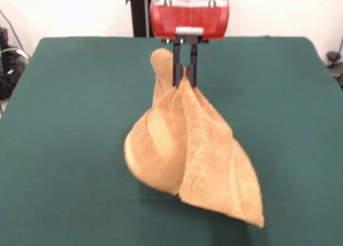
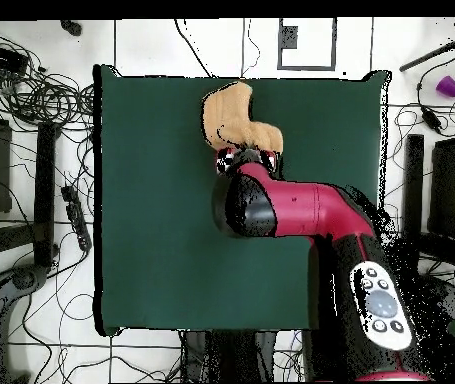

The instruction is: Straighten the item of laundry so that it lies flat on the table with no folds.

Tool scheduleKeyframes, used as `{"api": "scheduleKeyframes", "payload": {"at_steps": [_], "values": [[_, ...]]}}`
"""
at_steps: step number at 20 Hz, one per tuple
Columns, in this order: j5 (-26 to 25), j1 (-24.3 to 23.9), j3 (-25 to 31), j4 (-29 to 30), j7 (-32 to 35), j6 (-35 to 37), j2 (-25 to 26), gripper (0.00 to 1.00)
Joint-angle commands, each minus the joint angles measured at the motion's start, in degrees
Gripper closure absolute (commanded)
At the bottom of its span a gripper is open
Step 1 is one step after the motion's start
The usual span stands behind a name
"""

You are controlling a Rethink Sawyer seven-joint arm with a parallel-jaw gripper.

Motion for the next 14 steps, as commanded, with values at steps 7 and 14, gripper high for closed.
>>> {"api": "scheduleKeyframes", "payload": {"at_steps": [7, 14], "values": [[4.20, -1.81, 4.13, 17.84, 10.62, -2.47, -7.61, 1.00], [4.43, -2.69, 5.13, 20.75, 9.14, -1.20, -11.56, 1.00]]}}
